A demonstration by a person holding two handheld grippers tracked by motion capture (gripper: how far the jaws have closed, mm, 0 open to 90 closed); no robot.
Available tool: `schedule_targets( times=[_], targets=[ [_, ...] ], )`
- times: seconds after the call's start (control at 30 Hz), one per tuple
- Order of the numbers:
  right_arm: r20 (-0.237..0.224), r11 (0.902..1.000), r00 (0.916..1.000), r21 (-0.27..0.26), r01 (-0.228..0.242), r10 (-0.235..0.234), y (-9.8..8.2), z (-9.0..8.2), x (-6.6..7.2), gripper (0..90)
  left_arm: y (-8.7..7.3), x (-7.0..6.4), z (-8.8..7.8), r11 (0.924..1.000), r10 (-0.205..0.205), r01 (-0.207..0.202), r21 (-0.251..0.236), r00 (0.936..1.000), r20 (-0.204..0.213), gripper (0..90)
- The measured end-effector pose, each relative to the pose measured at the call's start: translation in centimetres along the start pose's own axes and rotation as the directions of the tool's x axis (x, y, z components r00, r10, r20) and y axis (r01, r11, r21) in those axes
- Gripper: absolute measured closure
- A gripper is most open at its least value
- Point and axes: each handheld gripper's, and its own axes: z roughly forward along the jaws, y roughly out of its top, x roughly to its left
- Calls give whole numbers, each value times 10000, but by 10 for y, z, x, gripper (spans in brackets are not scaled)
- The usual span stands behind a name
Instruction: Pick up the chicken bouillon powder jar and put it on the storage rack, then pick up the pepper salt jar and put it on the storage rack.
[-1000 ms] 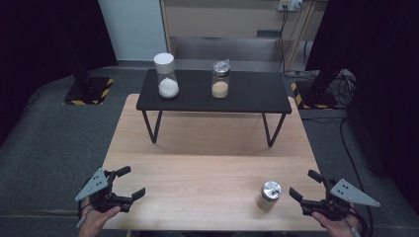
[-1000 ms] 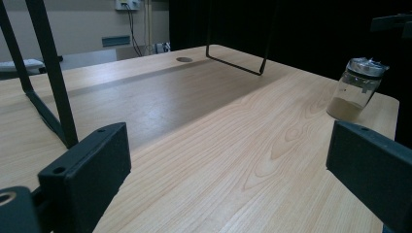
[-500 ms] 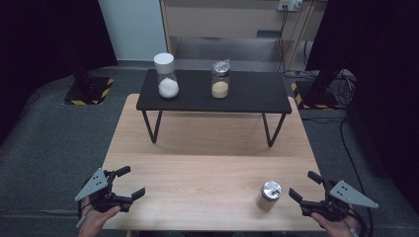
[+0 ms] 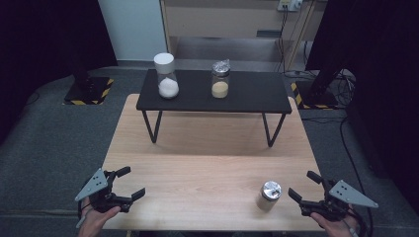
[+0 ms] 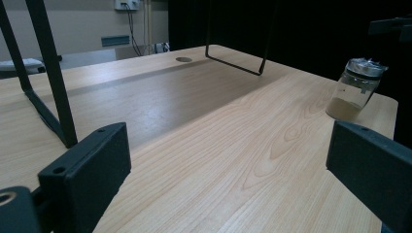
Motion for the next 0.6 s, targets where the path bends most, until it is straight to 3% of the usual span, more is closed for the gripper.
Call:
schedule_targets(
  times=[0.4,0.6],
  targets=[
    [-184,9996,9998,-259,-96,91,13,-5,0,61,0,1,1,10000,-19,19,20,10000,7,14],
    [-251,9997,9996,-206,94,-99,28,-12,0,51,1,1,2,10000,53,-53,36,10000,43,14]
  ],
)
